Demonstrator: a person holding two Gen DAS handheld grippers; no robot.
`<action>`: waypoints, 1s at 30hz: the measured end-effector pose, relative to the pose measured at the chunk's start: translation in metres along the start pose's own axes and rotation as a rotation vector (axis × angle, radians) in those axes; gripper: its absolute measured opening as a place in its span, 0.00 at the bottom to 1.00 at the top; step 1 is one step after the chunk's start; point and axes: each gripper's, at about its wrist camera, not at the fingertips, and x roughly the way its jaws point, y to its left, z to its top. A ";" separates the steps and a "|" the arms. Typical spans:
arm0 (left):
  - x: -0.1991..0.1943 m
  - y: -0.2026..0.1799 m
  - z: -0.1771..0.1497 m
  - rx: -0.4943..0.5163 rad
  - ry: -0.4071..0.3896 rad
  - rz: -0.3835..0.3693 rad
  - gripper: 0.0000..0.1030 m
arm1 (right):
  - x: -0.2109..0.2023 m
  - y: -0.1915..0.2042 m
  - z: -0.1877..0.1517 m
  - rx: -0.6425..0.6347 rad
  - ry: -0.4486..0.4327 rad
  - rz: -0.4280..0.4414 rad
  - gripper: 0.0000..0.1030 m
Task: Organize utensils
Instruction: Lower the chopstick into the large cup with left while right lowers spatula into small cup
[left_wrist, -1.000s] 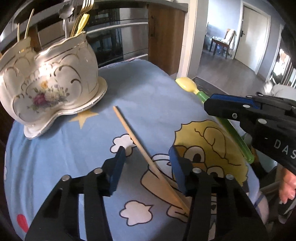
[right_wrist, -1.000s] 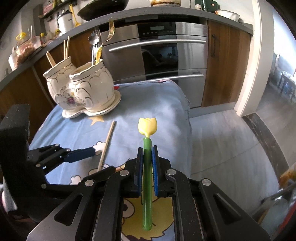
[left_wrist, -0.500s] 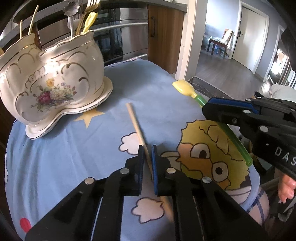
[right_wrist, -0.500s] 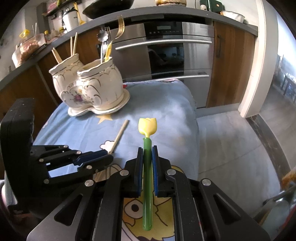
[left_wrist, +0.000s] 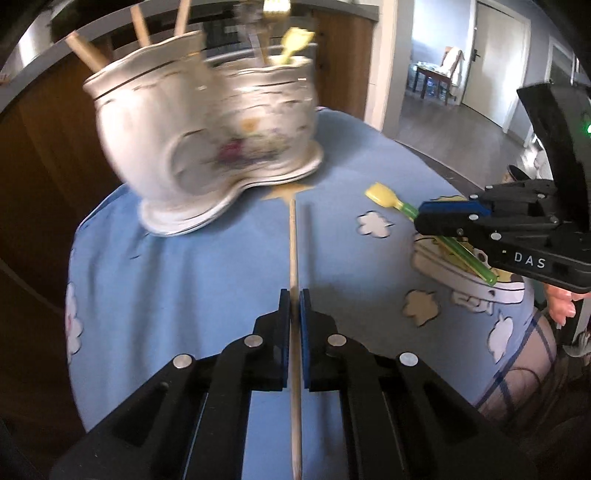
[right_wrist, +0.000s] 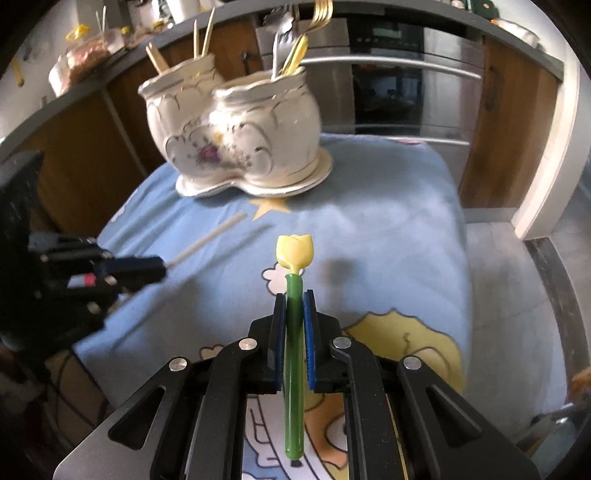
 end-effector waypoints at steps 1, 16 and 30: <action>0.000 0.004 -0.001 -0.006 0.005 0.002 0.05 | 0.002 0.000 0.000 -0.001 0.007 -0.002 0.10; 0.011 0.007 -0.014 -0.033 0.040 -0.002 0.07 | 0.016 0.008 0.000 -0.097 0.073 -0.035 0.14; -0.053 0.022 0.004 -0.015 -0.220 -0.045 0.05 | -0.035 0.013 0.030 -0.097 -0.200 0.001 0.10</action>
